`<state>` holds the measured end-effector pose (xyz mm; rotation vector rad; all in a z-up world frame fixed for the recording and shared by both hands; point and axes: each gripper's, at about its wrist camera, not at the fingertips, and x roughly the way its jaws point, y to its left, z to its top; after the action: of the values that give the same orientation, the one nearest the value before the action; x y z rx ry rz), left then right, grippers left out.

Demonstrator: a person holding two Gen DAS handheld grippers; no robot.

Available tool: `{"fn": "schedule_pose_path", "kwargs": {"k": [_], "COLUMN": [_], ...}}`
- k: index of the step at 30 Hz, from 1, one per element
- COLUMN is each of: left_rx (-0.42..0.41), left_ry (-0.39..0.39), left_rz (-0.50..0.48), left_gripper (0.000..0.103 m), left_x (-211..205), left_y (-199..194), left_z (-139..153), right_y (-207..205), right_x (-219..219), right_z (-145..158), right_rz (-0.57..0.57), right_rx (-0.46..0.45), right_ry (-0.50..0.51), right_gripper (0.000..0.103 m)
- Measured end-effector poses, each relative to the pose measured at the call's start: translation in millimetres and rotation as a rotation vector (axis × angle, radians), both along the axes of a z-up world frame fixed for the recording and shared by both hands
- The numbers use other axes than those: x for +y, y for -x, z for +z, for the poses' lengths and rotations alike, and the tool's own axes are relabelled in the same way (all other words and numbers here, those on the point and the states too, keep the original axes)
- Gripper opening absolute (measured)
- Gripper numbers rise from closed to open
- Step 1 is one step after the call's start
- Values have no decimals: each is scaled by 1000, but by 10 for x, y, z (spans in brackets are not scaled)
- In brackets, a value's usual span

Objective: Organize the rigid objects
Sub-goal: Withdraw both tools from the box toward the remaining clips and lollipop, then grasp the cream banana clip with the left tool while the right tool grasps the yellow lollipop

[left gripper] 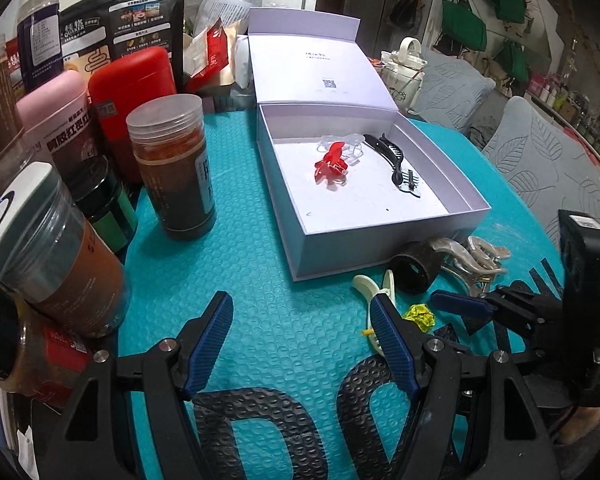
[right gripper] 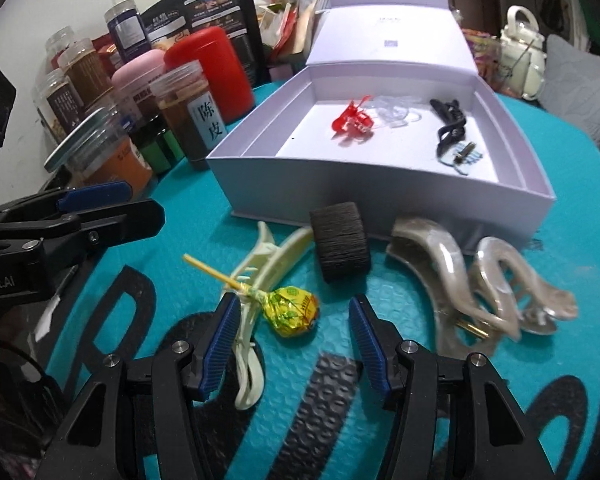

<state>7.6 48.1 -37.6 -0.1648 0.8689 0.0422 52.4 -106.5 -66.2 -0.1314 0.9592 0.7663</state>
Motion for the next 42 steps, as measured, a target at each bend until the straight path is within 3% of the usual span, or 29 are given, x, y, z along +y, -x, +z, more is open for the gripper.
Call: {"fn": "schedule_pose_path", "kwargs": {"k": [4, 8, 23, 37, 41, 42], "left_rx": [-6, -6, -28, 28, 70, 86], "left_ry": [5, 8, 22, -6, -21, -29], "left_rz": [-6, -11, -45, -124, -133, -130], "left_gripper": [71, 71, 71, 71, 54, 42], "left_x": [-10, -26, -223, -639, -707, -711], "left_y": [-13, -24, 7, -160, -226, -244], "left_z": [6, 13, 40, -285, -385, -407], "right_y": [-58, -72, 105, 315, 335, 331], "right_x": [-14, -21, -411, -943, -1034, -1043], "right_z": [-36, -42, 162, 180, 147, 133], "right_rz": [14, 47, -65, -221, -252, -254], "right_rx": [31, 68, -1, -32, -35, -34], "right_ry": [-49, -104, -94, 2, 24, 28], "right_gripper": [52, 27, 26, 26, 26, 26]}}
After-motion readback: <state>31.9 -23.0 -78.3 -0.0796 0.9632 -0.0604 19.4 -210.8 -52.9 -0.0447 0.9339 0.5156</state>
